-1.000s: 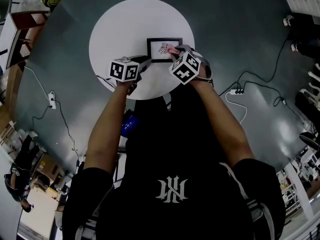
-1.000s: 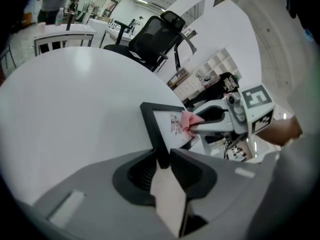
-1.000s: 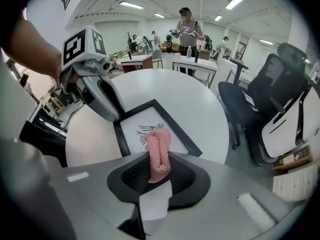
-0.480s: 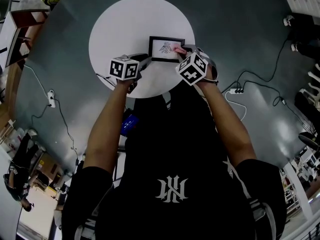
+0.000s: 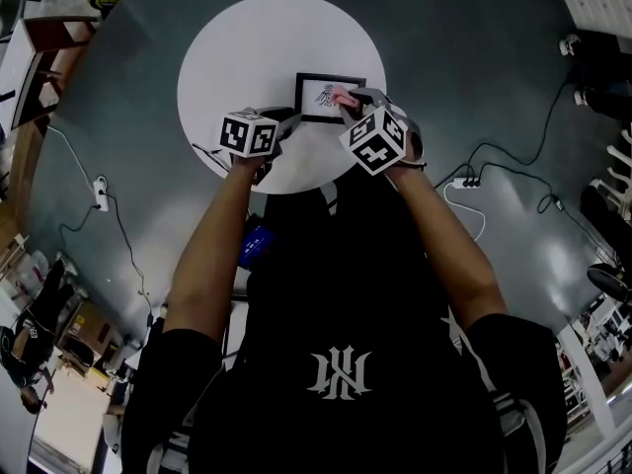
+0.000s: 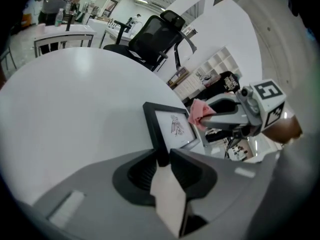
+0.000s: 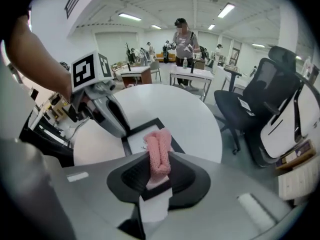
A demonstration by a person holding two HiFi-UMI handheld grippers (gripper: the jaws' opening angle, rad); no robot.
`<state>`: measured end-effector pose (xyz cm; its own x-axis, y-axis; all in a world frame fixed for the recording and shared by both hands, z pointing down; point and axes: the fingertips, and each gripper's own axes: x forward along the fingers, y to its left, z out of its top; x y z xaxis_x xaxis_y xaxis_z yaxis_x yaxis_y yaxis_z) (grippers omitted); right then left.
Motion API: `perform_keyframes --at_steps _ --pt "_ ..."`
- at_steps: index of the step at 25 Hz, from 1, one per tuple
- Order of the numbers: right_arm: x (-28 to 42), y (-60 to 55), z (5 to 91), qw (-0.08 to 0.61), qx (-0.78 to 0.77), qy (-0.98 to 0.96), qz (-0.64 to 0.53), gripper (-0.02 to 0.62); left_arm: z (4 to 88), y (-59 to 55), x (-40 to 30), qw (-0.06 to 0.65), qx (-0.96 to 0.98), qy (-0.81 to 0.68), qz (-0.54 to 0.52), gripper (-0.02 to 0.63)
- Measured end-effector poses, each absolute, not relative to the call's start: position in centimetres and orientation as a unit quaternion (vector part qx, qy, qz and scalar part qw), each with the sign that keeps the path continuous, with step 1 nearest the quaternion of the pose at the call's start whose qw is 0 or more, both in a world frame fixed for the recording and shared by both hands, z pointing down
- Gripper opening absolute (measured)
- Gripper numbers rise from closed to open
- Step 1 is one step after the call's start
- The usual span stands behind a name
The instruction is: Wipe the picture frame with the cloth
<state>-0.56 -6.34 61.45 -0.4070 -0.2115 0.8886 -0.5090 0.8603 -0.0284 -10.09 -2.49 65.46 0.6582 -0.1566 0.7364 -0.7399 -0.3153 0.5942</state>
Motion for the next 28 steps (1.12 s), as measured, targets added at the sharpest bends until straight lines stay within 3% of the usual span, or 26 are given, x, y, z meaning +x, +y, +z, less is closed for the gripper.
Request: perform_keyframes --at_steps 8,18,28 --pt "-7.5 -3.6 63.1 0.414 0.187 -0.836 0.308 0.084 65.8 -1.0 -10.1 0.507 0.755 -0.287 0.302 0.092" --pt "-8.7 -2.8 65.0 0.474 0.147 -0.836 0.233 0.084 65.9 -0.8 -10.1 0.512 0.755 -0.282 0.295 0.081" --pt "-2.7 -3.3 65.3 0.519 0.163 -0.814 0.203 0.084 66.0 -1.0 -10.0 0.518 0.752 -0.291 0.288 0.08"
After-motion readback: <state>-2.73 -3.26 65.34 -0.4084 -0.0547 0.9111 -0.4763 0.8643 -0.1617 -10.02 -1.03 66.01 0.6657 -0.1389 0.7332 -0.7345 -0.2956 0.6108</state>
